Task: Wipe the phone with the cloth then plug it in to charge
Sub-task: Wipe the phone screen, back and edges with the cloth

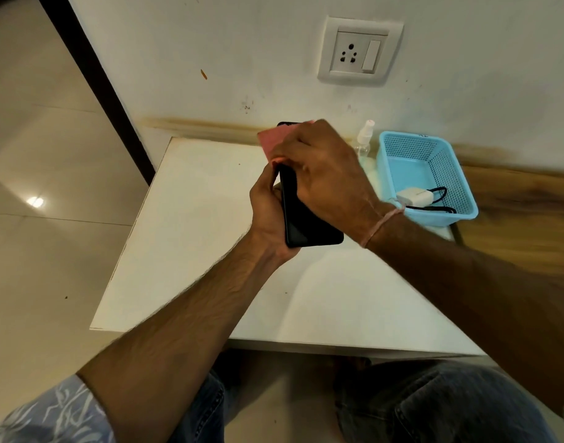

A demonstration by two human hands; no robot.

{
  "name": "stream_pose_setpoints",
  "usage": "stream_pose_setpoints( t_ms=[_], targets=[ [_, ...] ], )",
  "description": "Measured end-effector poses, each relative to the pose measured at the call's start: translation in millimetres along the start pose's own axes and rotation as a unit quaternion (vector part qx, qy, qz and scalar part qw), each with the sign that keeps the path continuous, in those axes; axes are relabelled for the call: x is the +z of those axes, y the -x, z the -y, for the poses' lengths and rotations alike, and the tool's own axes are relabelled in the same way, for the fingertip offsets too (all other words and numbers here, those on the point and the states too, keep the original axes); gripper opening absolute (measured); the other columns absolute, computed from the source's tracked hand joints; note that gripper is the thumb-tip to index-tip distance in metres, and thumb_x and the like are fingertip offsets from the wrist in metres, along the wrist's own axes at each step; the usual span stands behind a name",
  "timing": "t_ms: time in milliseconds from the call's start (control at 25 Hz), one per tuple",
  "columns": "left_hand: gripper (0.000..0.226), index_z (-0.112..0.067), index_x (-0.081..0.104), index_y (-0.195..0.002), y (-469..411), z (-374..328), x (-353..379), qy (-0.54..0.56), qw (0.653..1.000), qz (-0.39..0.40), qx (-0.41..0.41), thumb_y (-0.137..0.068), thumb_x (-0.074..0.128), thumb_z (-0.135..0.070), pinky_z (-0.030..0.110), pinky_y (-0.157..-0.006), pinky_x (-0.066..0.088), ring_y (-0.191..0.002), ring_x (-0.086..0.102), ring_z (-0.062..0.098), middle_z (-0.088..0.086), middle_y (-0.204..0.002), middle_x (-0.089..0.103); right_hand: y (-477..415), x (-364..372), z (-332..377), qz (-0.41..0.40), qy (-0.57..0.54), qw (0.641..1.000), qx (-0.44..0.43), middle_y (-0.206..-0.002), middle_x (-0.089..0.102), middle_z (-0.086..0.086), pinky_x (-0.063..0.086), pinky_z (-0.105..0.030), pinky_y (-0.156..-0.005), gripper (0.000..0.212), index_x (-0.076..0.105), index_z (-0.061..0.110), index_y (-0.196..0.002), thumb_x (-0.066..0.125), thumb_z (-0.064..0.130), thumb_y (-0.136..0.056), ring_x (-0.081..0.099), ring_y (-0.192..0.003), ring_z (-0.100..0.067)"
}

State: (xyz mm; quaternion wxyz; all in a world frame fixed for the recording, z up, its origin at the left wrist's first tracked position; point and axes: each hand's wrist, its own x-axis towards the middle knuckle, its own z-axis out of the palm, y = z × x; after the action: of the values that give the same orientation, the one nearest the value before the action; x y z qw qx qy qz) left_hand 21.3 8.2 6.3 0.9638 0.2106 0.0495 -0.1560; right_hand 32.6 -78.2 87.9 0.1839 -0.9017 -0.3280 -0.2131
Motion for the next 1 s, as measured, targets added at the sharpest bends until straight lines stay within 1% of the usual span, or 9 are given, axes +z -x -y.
stream_pose_setpoints(
  t_ms=[160,240,360,480,600,680,760,920,1000],
  targets=[
    [0.055,-0.016,0.078,-0.1,1.3,1.1,1.1,-0.068,0.997,0.011,-0.022,-0.095,0.046,-0.06,0.043,-0.081,0.057,-0.082,0.071,0.03,0.011,-0.094,0.075,-27.0,-10.6,-33.2,-0.023,0.034,0.993,0.113,-0.101,0.065,-0.009,0.03,-0.019,-0.08,0.019,0.071,0.012,-0.101,0.055,0.02,-0.092,0.053,-0.097,-0.023],
    [0.054,-0.017,0.079,-0.099,1.0,1.2,1.6,-0.062,0.998,0.009,-0.022,-0.096,0.046,-0.06,0.041,-0.081,0.058,-0.083,0.072,0.029,0.01,-0.093,0.076,-26.4,-7.3,-29.3,-0.033,0.037,0.991,0.128,-0.102,0.065,-0.009,0.03,-0.018,-0.081,0.02,0.07,0.011,-0.101,0.055,0.02,-0.093,0.053,-0.098,-0.023],
    [0.048,-0.011,0.079,-0.096,-0.3,0.4,0.7,-0.004,1.0,-0.004,-0.003,-0.1,0.046,-0.045,0.036,-0.083,0.059,-0.091,0.073,0.026,0.011,-0.096,0.075,-9.8,1.3,1.0,-0.045,-0.007,0.998,0.034,-0.1,0.067,-0.011,0.045,-0.031,-0.085,0.017,0.072,0.007,-0.097,0.059,0.006,-0.085,0.058,-0.099,-0.029],
    [0.051,-0.008,0.077,-0.098,-2.5,2.5,-3.9,0.028,0.999,-0.003,0.036,-0.103,0.031,-0.03,0.032,-0.072,0.06,-0.084,0.074,0.019,0.009,-0.092,0.072,6.9,3.0,18.4,0.008,-0.027,0.999,-0.041,-0.101,0.068,-0.013,0.05,-0.041,-0.085,0.024,0.072,0.002,-0.096,0.058,-0.006,-0.078,0.059,-0.102,-0.033],
    [0.041,-0.012,0.076,-0.099,1.3,0.4,2.0,-0.017,1.0,-0.002,-0.003,-0.097,0.051,-0.045,0.038,-0.08,0.058,-0.087,0.072,0.026,0.011,-0.096,0.073,-9.6,-9.5,-6.6,0.01,0.023,1.0,0.001,-0.102,0.065,-0.012,0.045,-0.032,-0.085,0.017,0.071,0.006,-0.101,0.059,0.008,-0.088,0.055,-0.1,-0.029],
    [0.051,-0.014,0.077,-0.101,1.7,-0.1,5.3,-0.054,0.998,-0.004,-0.023,-0.096,0.048,-0.056,0.043,-0.081,0.057,-0.083,0.071,0.031,0.013,-0.095,0.074,-23.3,-18.3,-26.1,-0.001,0.034,0.997,0.066,-0.105,0.064,-0.012,0.038,-0.026,-0.087,0.02,0.07,0.008,-0.105,0.056,0.017,-0.092,0.053,-0.102,-0.028],
    [0.052,-0.014,0.077,-0.099,2.5,-0.4,7.0,-0.068,0.997,-0.03,-0.023,-0.097,0.046,-0.056,0.042,-0.08,0.058,-0.082,0.071,0.03,0.013,-0.094,0.074,-24.0,-14.7,-26.0,-0.002,0.025,0.996,0.082,-0.105,0.064,-0.011,0.037,-0.025,-0.087,0.021,0.07,0.008,-0.105,0.055,0.017,-0.093,0.053,-0.102,-0.027],
    [0.039,-0.014,0.071,-0.092,1.9,-3.7,-1.1,-0.056,0.996,-0.066,0.007,-0.101,0.042,-0.039,0.032,-0.071,0.06,-0.08,0.07,0.021,0.005,-0.086,0.072,1.7,-2.0,9.7,0.019,-0.021,0.998,-0.052,-0.103,0.067,-0.013,0.048,-0.039,-0.087,0.02,0.071,0.002,-0.099,0.057,-0.001,-0.084,0.057,-0.105,-0.033],
    [0.041,-0.012,0.074,-0.091,2.4,-2.7,1.6,-0.04,0.998,-0.053,0.007,-0.101,0.044,-0.037,0.033,-0.072,0.06,-0.079,0.072,0.021,0.007,-0.087,0.071,0.1,-6.9,5.3,0.028,-0.011,0.996,-0.078,-0.103,0.067,-0.013,0.048,-0.036,-0.087,0.02,0.071,0.001,-0.098,0.058,-0.003,-0.084,0.058,-0.104,-0.032]
  ],
)
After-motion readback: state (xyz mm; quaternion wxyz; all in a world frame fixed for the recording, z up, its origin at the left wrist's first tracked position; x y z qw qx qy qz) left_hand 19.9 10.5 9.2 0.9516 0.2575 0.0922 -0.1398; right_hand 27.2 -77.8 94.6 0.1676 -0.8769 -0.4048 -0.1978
